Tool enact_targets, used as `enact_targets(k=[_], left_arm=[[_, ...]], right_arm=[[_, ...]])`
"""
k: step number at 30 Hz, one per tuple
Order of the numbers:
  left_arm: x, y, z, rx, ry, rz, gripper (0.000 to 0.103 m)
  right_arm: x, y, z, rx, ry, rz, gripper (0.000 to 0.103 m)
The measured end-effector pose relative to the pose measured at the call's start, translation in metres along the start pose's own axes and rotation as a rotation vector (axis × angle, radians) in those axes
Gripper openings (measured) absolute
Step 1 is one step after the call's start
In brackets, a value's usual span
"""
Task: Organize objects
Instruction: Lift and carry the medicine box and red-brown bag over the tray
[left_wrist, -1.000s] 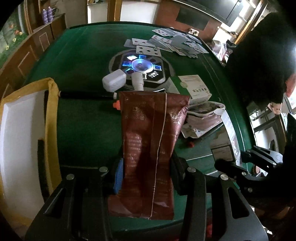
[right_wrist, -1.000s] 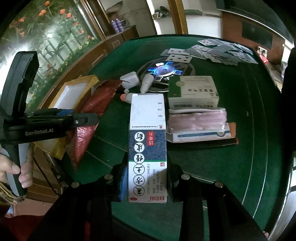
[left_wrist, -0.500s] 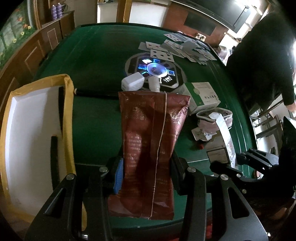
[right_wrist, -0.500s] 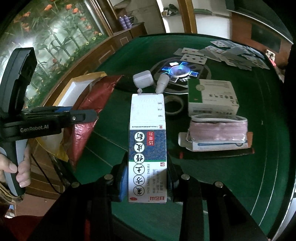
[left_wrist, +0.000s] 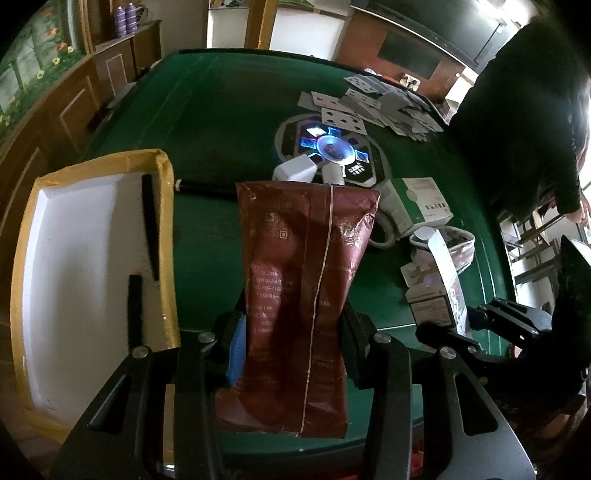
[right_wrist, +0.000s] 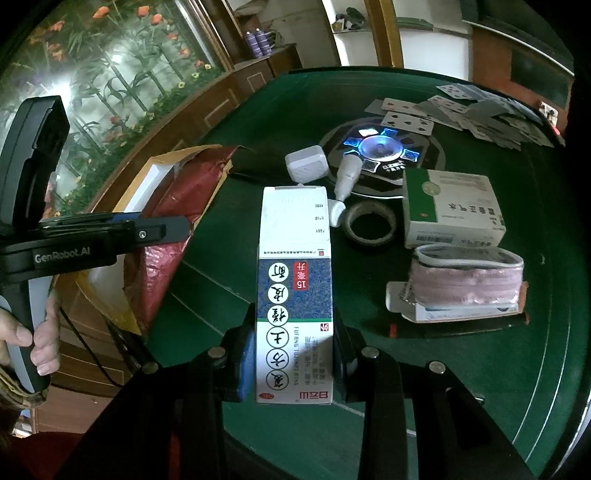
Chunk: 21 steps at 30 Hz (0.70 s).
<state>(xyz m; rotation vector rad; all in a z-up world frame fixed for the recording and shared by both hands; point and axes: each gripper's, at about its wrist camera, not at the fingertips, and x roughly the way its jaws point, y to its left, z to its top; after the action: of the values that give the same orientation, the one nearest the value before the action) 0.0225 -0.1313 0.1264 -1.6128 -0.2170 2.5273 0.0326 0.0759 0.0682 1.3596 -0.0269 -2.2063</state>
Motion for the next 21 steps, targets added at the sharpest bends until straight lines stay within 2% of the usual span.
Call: enact_targets(k=[21], left_arm=[[-0.023,0.049,-0.003,-0.054,-0.025,0.022,0.042]], right_arm=[[0.016,0.037,0.019,-0.03,-0.003,0.031,0.033]])
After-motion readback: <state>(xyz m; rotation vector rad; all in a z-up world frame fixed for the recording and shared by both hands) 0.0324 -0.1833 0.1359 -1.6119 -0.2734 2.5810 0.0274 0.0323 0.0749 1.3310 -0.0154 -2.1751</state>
